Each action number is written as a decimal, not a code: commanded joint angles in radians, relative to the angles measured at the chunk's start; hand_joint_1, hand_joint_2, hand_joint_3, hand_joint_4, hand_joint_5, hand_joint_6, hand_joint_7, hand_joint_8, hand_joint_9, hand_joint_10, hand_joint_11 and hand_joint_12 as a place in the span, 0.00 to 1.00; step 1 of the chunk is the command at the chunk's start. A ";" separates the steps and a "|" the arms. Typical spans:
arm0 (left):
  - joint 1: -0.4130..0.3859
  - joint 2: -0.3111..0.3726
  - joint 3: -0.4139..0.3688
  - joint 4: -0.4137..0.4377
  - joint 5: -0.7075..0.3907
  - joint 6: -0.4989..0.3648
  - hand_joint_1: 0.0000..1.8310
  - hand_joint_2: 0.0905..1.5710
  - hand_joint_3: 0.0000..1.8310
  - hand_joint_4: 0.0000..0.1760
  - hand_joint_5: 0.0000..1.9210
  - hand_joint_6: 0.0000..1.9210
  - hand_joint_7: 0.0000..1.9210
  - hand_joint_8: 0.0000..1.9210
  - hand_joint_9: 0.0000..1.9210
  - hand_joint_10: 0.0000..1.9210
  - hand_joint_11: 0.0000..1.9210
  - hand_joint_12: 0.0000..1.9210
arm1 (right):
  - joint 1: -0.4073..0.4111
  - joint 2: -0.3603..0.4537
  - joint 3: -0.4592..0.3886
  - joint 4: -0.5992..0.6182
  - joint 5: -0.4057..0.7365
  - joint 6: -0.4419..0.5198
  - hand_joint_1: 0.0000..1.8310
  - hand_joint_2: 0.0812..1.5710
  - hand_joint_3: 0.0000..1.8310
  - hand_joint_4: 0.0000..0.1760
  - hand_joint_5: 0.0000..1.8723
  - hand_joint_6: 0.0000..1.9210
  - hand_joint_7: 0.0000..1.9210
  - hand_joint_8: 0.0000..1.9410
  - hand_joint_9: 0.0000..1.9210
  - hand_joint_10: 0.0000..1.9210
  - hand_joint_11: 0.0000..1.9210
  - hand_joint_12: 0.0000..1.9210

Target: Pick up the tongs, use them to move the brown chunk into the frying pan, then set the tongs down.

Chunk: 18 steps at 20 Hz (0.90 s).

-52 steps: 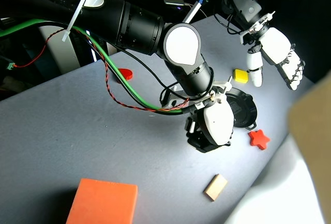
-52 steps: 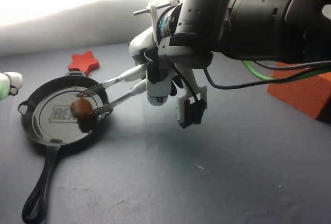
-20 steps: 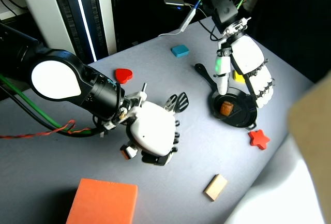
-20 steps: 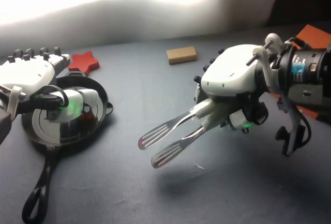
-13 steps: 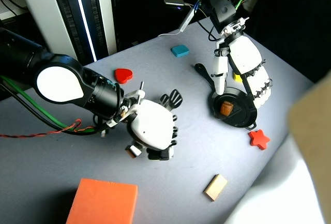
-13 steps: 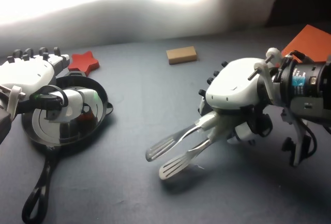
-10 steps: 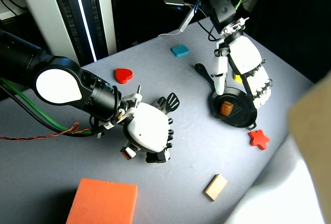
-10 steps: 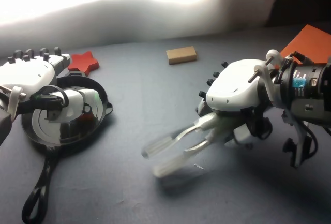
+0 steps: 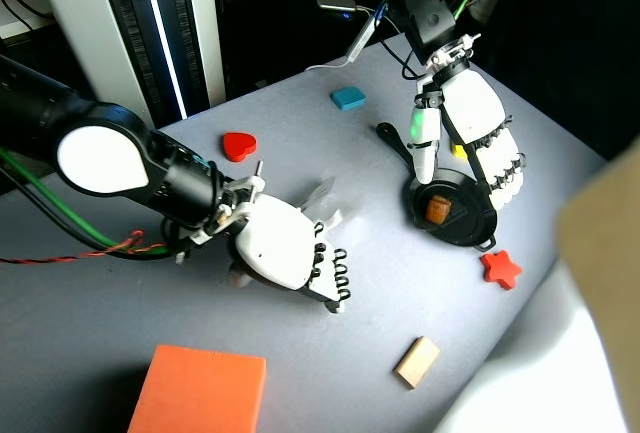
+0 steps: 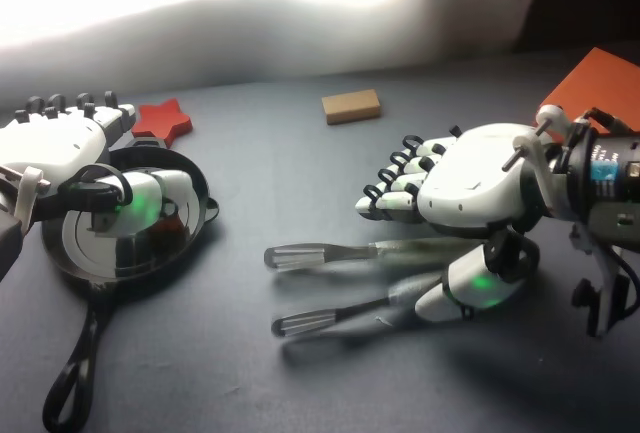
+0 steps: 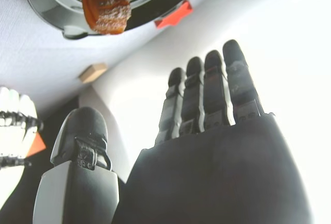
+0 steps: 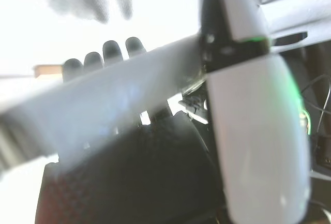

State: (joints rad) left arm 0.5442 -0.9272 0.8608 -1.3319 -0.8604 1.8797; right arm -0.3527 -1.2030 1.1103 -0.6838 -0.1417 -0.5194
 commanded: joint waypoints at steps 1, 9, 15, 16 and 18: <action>-0.005 0.005 -0.001 0.060 -0.071 -0.005 0.07 0.81 0.00 0.00 0.05 0.00 0.05 0.00 0.03 0.00 0.00 0.10 | 0.010 0.008 -0.010 -0.004 0.068 -0.003 0.16 0.62 0.00 0.00 0.00 0.00 0.00 0.00 0.00 0.00 0.00 0.00; -0.053 0.005 0.005 0.074 -0.060 0.006 0.07 0.81 0.00 0.00 0.08 0.01 0.07 0.00 0.05 0.01 0.00 0.17 | 0.075 0.144 -0.131 -0.004 0.029 -0.006 0.05 0.60 0.00 0.00 0.06 0.01 0.08 0.01 0.07 0.01 0.00 0.23; -0.105 0.012 -0.014 0.138 0.026 -0.036 0.09 0.82 0.00 0.00 0.25 0.05 0.27 0.04 0.23 0.14 0.00 0.70 | 0.192 0.339 -0.304 -0.004 -0.020 -0.019 0.15 0.71 0.00 0.00 0.48 0.09 0.52 0.06 0.39 0.37 0.17 0.80; -0.117 0.011 -0.027 0.145 0.026 -0.036 0.12 0.83 0.00 0.00 0.30 0.24 0.33 0.18 0.23 0.39 0.00 0.84 | 0.214 0.392 -0.353 -0.004 -0.035 -0.029 0.14 0.73 0.00 0.00 0.53 0.18 0.53 0.26 0.38 0.58 0.23 0.86; -0.130 0.011 -0.041 0.164 0.036 -0.032 0.08 0.87 0.01 0.00 0.35 0.56 0.32 0.67 0.23 0.79 0.11 0.98 | 0.237 0.460 -0.414 -0.004 -0.061 -0.033 0.12 0.79 0.00 0.00 0.52 0.44 0.52 0.61 0.43 0.82 0.29 0.98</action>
State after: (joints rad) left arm 0.4252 -0.9245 0.8150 -1.2175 -0.7551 1.8507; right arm -0.1257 -0.7341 0.6842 -0.6731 -0.2604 -0.5488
